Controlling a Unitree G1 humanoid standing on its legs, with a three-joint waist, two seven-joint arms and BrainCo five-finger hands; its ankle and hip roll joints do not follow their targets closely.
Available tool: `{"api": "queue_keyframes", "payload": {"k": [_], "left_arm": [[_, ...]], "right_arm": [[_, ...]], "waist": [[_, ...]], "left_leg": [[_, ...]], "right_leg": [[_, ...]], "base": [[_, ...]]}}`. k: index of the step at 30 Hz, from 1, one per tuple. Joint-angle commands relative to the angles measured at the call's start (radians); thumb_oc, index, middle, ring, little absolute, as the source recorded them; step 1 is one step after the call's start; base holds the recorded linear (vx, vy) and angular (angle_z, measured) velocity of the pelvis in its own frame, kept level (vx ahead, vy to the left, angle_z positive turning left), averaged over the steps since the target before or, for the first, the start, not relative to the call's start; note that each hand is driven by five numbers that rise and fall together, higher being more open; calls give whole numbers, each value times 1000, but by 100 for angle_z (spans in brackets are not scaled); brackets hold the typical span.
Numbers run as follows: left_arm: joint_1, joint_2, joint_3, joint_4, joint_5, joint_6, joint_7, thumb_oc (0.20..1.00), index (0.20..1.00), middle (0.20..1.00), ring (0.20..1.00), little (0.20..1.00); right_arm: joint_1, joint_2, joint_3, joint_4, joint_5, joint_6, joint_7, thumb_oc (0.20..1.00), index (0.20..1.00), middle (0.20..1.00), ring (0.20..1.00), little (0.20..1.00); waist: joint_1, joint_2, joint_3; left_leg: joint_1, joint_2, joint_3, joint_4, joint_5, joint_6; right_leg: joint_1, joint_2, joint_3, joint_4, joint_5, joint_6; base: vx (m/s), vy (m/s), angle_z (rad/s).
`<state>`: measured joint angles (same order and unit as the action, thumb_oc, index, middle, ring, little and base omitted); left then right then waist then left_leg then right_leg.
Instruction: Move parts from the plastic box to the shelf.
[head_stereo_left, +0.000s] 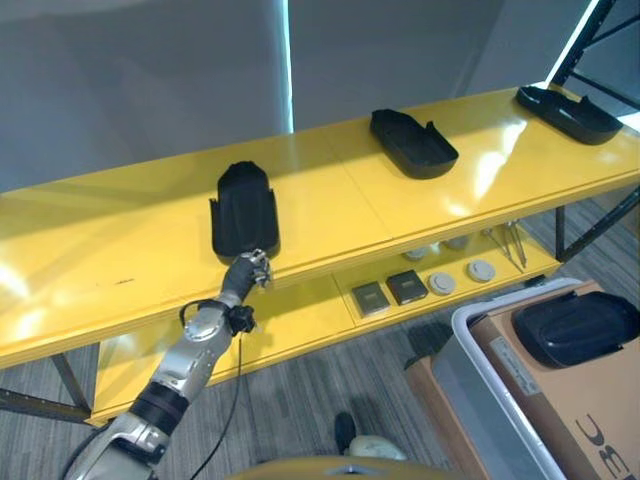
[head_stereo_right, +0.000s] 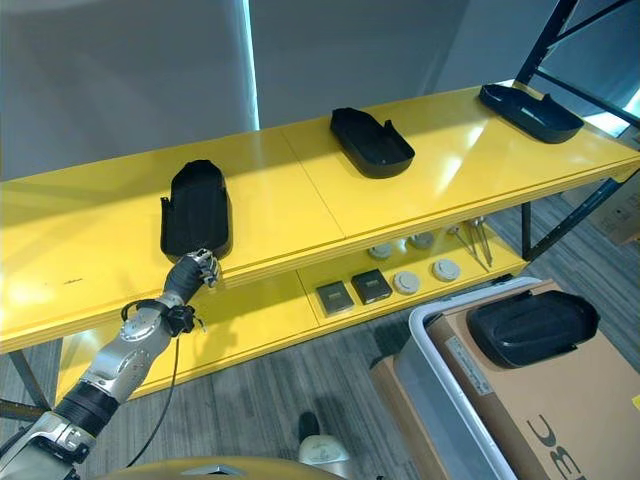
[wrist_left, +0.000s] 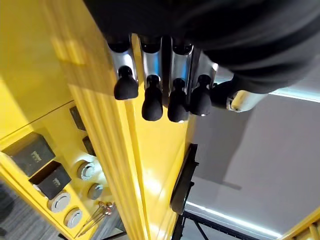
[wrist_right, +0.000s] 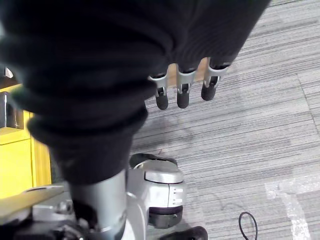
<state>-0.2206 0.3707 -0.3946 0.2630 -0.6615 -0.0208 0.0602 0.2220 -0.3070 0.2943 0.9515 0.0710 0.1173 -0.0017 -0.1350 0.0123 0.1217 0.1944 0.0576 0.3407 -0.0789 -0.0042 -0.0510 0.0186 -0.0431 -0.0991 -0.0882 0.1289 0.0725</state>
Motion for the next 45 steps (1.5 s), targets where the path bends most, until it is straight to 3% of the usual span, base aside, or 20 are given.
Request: {"api": "queue_keyframes", "payload": {"k": [1,17,28,45], "left_arm": [[-100,-19,24,37,35,-59,14,200,200,200,200,200],[-171,-6,49,151,70,-100,71,200,200,200,200,200],[-204,-21,43,224,83,-76,97,200,200,200,200,200],[-285,-74,73,509,83,-105,125,200,200,200,200,200]], "right_arm": [[-6,-23,40,25,-29,5,10,1000,1000,1000,1000,1000],[-7,-42,56,28,-48,6,25,1000,1000,1000,1000,1000],[-11,-55,64,36,-58,-5,36,1000,1000,1000,1000,1000],[-18,-63,91,49,-80,-11,40,1000,1000,1000,1000,1000]], "waist": [[-5,-12,-15],[-25,-9,-10],[-37,-8,-3],[-71,-12,5]], "left_leg": [[-54,20,-61,8,-19,19],[-45,24,-56,10,-19,17],[-47,29,-56,18,-19,16],[-39,34,-46,21,-19,15]], "right_leg": [[52,-27,20,26,-93,89],[54,-29,25,37,-101,92],[49,-26,33,49,-110,90],[47,-23,48,62,-118,93]], "base": [[12,8,-4],[5,2,0],[0,0,0],[3,0,-1]]}}
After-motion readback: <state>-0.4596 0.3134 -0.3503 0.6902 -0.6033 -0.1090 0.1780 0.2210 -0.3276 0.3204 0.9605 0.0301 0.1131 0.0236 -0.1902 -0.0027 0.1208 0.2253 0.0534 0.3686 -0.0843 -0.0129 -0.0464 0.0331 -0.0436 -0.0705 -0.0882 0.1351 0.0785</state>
